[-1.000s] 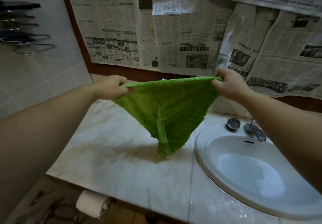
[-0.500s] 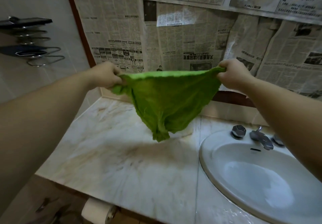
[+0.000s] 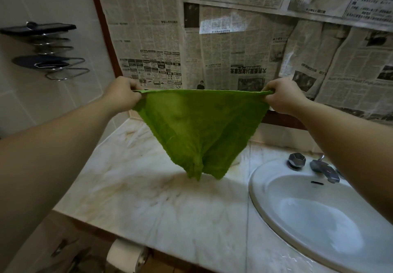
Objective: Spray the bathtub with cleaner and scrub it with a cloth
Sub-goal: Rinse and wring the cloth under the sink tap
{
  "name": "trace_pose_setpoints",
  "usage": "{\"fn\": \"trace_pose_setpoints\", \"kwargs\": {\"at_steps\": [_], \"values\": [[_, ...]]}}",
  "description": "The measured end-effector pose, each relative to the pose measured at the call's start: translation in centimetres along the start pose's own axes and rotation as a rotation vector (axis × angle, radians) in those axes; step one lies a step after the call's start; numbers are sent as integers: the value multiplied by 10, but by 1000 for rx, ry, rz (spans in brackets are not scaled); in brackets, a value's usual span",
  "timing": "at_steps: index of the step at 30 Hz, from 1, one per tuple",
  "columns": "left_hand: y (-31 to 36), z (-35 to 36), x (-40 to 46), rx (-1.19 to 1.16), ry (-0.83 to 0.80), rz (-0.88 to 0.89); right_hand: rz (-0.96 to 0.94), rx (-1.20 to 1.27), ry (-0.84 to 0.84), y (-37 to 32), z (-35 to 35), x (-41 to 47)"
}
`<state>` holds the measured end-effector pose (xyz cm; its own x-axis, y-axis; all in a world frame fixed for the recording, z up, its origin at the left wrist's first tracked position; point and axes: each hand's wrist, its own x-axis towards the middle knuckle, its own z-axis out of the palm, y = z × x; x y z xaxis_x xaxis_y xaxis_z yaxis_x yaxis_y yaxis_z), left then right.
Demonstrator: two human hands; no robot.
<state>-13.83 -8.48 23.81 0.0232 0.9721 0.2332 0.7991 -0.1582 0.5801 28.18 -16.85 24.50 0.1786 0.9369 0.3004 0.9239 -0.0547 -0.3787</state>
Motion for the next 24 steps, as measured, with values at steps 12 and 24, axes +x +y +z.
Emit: {"fn": "trace_pose_setpoints", "kwargs": {"at_steps": [12,24], "values": [[-62,22,-62,-103,-433,90,-63,-50,-530,13,32,-49],[-153,119,-251,123,-514,-70,-145,-120,-560,93,153,-210]]}}
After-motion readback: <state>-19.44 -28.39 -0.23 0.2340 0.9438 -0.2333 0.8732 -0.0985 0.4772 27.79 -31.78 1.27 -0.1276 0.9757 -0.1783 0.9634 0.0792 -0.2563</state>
